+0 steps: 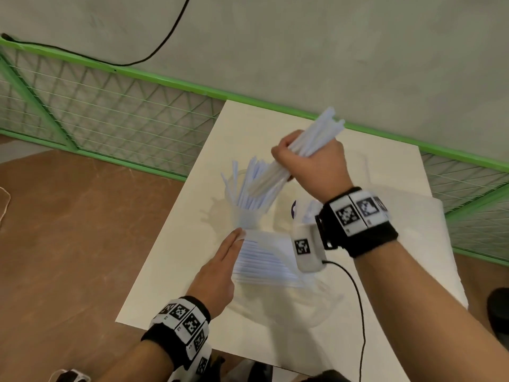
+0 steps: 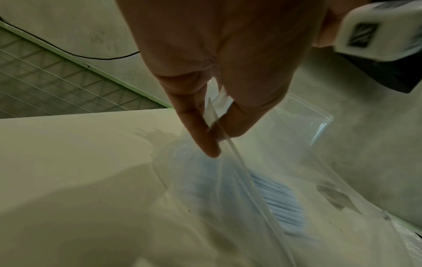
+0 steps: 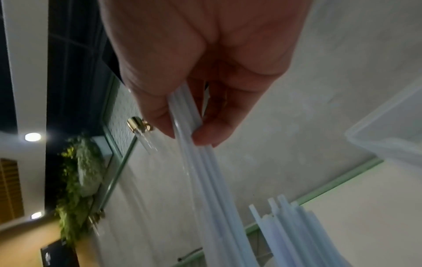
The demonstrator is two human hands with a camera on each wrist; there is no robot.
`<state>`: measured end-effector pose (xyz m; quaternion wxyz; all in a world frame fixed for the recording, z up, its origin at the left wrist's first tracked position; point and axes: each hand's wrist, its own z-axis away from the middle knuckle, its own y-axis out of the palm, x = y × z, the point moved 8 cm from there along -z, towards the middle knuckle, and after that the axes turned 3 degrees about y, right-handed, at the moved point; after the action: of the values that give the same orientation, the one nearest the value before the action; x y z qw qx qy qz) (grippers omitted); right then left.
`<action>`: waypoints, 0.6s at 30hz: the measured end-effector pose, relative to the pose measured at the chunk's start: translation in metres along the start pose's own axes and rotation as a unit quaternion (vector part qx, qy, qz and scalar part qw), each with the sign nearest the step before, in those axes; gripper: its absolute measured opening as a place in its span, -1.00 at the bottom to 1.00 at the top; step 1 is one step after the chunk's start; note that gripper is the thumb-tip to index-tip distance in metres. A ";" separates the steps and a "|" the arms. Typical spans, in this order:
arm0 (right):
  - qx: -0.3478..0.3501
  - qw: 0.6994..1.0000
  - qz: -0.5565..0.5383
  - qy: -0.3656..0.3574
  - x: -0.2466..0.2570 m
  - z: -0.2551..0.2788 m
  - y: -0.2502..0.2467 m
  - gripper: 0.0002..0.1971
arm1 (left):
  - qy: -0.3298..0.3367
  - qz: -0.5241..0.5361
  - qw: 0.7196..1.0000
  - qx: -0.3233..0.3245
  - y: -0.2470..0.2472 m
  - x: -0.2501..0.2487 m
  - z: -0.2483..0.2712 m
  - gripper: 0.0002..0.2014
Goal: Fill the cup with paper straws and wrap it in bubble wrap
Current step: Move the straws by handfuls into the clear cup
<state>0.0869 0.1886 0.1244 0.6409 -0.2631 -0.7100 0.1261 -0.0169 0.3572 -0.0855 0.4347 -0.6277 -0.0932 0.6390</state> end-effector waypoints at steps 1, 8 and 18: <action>0.005 1.000 0.014 -0.006 0.001 -0.008 0.007 -0.85 | 0.002 0.003 1.000 -0.001 -0.001 -0.001 -0.001 -0.01; 0.089 0.994 0.054 0.020 -0.043 -0.029 0.068 -0.89 | 0.001 0.007 1.000 0.003 -0.003 -0.004 0.000 -0.02; -0.065 0.994 0.060 -0.071 -0.046 -0.034 0.041 -0.31 | -0.003 -0.003 1.000 0.008 -0.005 -0.001 -0.004 -0.01</action>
<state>0.1309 0.1921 0.0694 0.5616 -0.3366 -0.7435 0.1359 -0.0117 0.3581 -0.0824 0.4412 -0.6222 -0.0912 0.6402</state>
